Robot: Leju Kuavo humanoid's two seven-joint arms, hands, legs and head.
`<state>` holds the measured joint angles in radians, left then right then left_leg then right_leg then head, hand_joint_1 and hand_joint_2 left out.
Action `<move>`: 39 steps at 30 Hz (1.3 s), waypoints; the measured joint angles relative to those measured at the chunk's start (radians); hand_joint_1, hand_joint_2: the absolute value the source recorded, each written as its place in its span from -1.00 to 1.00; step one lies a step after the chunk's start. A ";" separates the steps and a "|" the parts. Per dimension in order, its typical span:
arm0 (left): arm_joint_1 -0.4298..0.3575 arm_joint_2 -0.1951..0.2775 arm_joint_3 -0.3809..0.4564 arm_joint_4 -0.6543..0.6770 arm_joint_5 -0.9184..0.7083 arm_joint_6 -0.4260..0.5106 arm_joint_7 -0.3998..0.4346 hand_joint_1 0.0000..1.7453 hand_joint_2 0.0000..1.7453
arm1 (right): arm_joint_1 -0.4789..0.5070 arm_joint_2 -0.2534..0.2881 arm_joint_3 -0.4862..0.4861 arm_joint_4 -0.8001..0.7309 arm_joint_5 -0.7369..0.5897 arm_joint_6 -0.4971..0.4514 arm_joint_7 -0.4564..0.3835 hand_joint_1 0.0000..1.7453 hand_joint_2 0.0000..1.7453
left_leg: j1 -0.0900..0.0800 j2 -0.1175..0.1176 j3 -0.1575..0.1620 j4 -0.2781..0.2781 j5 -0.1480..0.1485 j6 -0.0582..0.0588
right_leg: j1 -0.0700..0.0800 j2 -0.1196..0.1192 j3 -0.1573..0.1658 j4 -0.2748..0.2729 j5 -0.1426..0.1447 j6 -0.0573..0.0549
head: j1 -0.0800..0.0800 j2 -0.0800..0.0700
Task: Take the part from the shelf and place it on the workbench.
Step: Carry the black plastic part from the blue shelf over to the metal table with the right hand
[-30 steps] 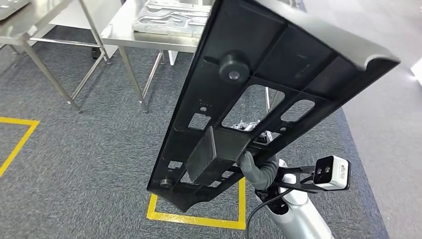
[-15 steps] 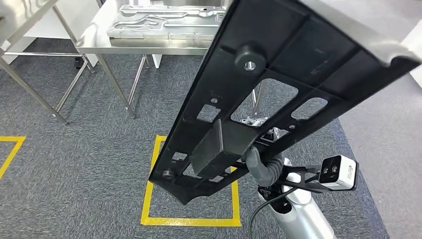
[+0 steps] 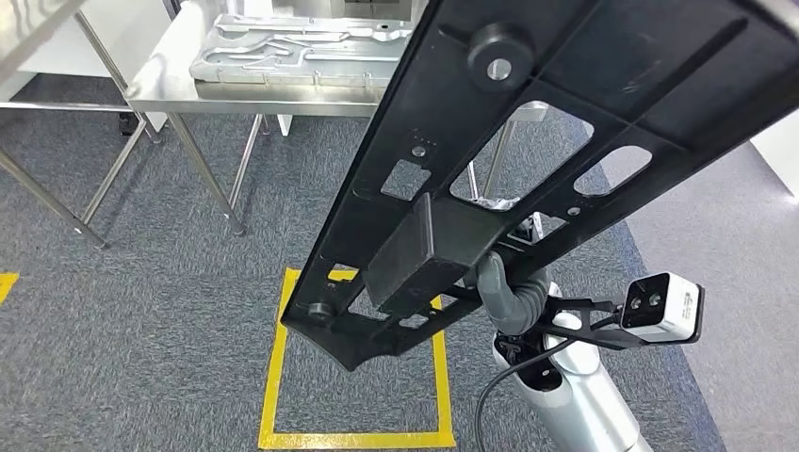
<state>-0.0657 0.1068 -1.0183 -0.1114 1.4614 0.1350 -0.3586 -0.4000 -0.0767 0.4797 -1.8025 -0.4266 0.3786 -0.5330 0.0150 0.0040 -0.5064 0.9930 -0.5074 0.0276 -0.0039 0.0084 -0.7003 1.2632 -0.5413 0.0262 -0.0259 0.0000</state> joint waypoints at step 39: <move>-0.001 0.000 -0.009 0.001 0.000 0.023 -0.011 -1.00 1.00 | 0.079 -0.031 0.000 -0.049 0.054 0.011 -0.064 1.00 1.00 | -0.006 -0.011 -0.044 0.009 0.042 -0.024 | -0.010 -0.007 0.092 -0.252 0.117 -0.006 | 0.000 0.000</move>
<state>-0.0664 0.1073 -1.0273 -0.1106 1.4614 0.1576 -0.3700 -0.3210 -0.1078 0.4792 -1.8515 -0.3722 0.3895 -0.5965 0.0086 -0.0073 -0.5505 1.0016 -0.4654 0.0036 -0.0134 0.0015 -0.6083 1.0109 -0.4244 0.0202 -0.0263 0.0000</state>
